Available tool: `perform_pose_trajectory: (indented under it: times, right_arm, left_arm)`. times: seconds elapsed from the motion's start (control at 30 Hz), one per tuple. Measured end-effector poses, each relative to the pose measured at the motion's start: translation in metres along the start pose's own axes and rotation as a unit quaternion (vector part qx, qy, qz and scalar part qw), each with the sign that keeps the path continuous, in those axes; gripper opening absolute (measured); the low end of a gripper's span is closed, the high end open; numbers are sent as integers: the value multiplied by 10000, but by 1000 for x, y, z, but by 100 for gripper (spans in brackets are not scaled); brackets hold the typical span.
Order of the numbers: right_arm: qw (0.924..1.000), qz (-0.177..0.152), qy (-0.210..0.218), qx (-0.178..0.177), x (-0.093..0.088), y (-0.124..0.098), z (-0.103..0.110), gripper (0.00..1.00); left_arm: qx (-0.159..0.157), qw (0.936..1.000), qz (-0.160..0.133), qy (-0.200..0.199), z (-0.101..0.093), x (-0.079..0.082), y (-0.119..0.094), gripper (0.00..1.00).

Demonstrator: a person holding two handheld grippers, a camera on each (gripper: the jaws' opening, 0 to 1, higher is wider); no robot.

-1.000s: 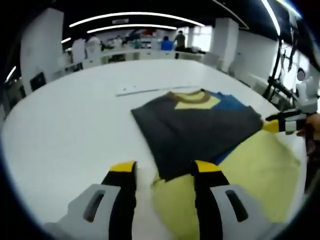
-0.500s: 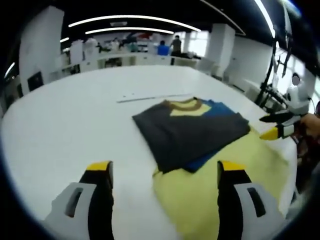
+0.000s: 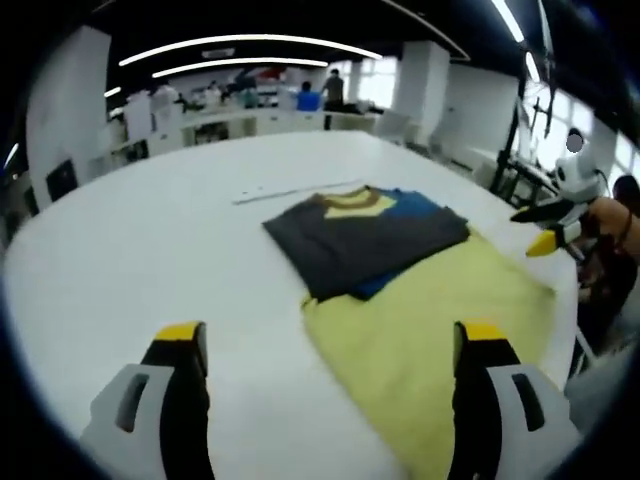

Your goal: Fold the garment on the visible template until the final outline fits inside the template.

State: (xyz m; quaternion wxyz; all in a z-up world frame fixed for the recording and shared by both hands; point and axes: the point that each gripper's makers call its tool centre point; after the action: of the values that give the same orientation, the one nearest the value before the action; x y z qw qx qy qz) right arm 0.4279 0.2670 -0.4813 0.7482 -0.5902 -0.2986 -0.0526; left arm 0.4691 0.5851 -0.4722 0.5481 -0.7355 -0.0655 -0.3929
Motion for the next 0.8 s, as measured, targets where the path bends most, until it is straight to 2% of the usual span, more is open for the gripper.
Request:
perform_pose_trajectory:
  times: [0.1, 0.27, 0.4, 0.47, 0.8]
  right_arm:
    - [9999, 15, -24, 134, -7, -7, 5, 99]
    - [9995, 103, -298, 74, -16, -16, 10, 99]
    - [9993, 139, -221, 283, -29, -19, 20, 98]
    - [9991, 170, -178, 341, -36, -20, 24, 98]
    - [9986, 391, -84, 346, -75, -20, 31, 94]
  left_arm:
    - [-89, 10000, -17, -20, -6, -5, -11, 99]
    - [-167, 9998, 15, 56, -18, -16, -23, 97]
    - [-225, 9995, 69, 221, -29, -29, -32, 91]
    - [-266, 9995, 85, 168, -33, -34, -37, 90]
    - [-394, 9991, 121, 25, -52, -59, -45, 82]
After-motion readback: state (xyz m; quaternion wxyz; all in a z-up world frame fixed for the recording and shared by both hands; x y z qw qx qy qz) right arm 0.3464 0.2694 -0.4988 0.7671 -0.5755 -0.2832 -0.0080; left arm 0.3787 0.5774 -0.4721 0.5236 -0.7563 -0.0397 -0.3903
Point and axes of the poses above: the point that each gripper's makers call its tool centre point, and the gripper's own axes: y roughly forward along the fingers, z roughly to its left, x roughly out of its top, and after that the axes turned 15 degrees about z, right-handed
